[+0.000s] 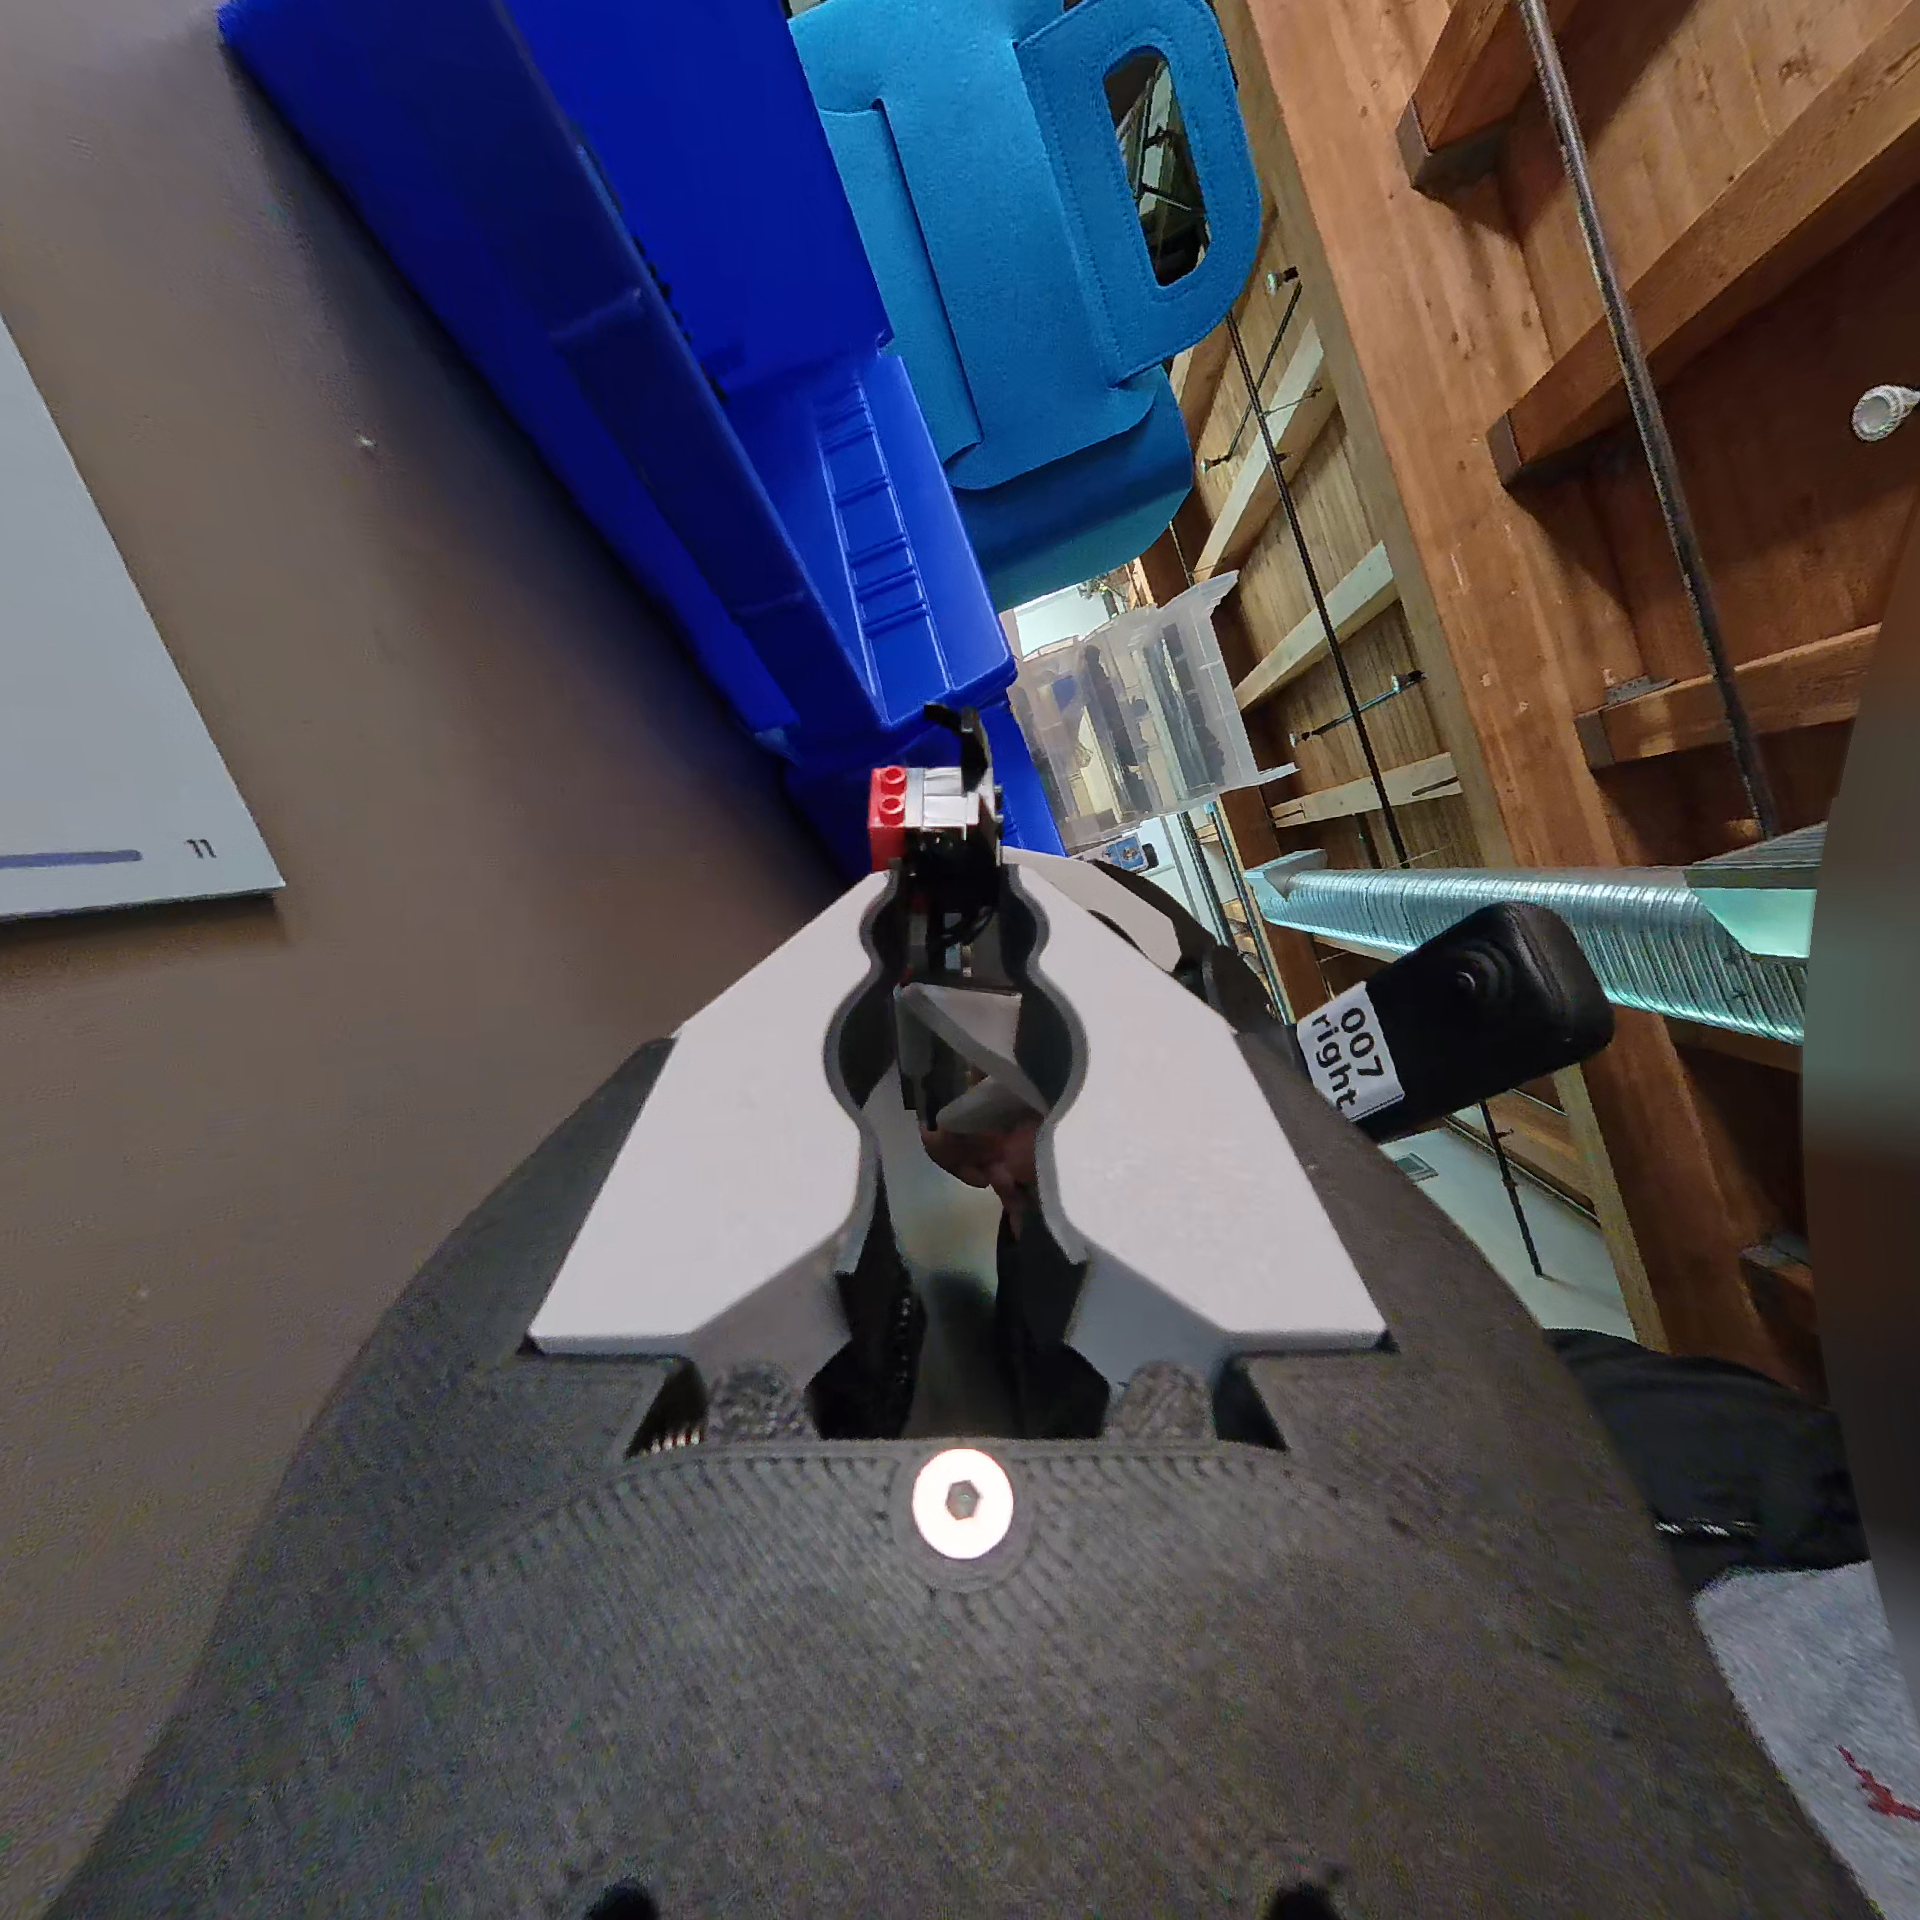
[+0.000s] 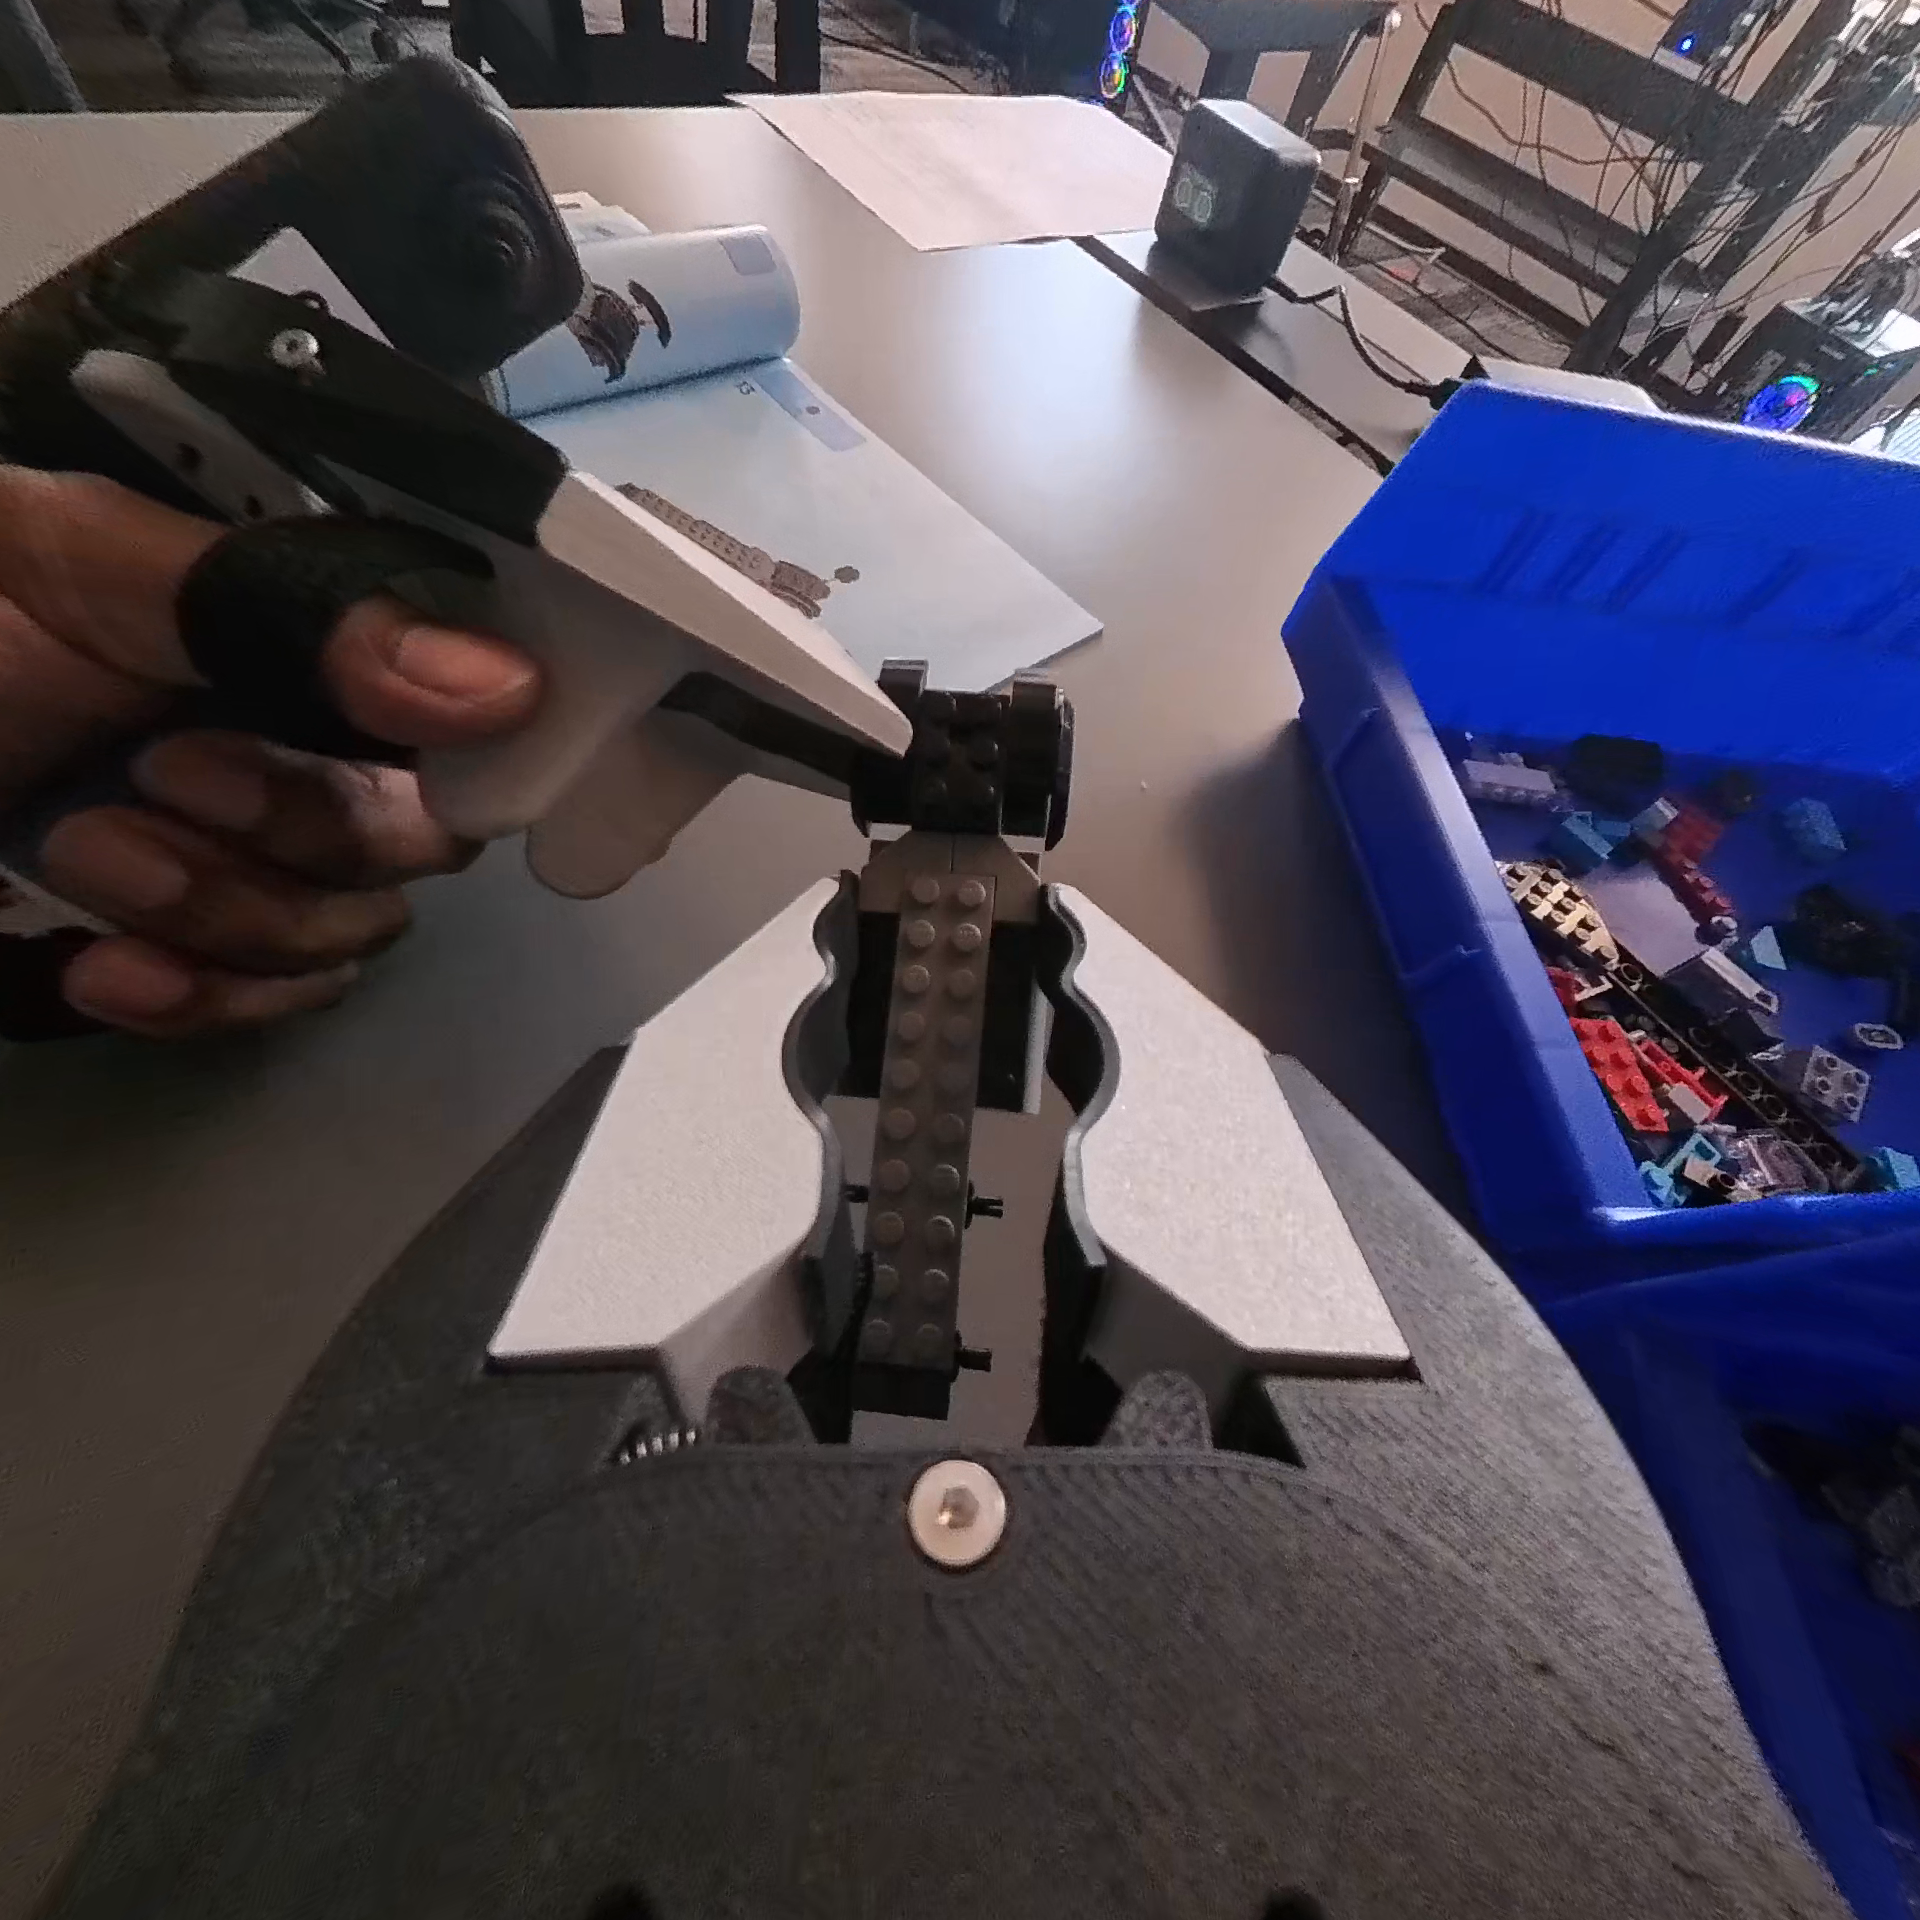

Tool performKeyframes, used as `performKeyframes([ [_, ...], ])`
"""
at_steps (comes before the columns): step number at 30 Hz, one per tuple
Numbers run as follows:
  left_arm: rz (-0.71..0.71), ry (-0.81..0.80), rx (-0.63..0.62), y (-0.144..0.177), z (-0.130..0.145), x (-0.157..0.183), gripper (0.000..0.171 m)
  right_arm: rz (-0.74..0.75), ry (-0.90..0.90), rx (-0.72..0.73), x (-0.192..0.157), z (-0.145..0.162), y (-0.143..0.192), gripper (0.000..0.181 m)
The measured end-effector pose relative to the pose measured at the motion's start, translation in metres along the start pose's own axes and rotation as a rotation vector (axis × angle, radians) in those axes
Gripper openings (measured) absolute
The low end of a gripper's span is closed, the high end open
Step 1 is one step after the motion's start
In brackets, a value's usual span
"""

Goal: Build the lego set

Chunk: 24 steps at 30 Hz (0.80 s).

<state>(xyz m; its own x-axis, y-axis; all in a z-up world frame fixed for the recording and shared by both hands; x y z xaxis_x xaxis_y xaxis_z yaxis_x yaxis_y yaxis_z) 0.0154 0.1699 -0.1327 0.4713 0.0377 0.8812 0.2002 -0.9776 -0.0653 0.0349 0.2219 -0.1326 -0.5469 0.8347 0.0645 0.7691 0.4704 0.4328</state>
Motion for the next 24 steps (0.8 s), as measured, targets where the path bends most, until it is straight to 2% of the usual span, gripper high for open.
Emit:
performKeyframes([
  [24, 0.009, 0.070, -0.014, 0.0006, 0.0004, -0.0021, 0.014, 0.008, 0.040, 0.006, -0.0012, -0.0002, -0.0011, 0.037],
])
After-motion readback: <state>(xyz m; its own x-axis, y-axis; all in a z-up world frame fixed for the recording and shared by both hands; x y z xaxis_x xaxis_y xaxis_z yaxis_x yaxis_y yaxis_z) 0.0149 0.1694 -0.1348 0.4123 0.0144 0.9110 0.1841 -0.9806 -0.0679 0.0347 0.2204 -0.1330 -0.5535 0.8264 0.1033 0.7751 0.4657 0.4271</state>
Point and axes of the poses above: each gripper's, where its closed fingertips meet, y back along the fingers, z out of its underside, x = y × z across the jaws, the point moved 3 cm from there along y, back along the fingers, and after that the axes turned 7 degrees about -y, right-handed, at the moved point
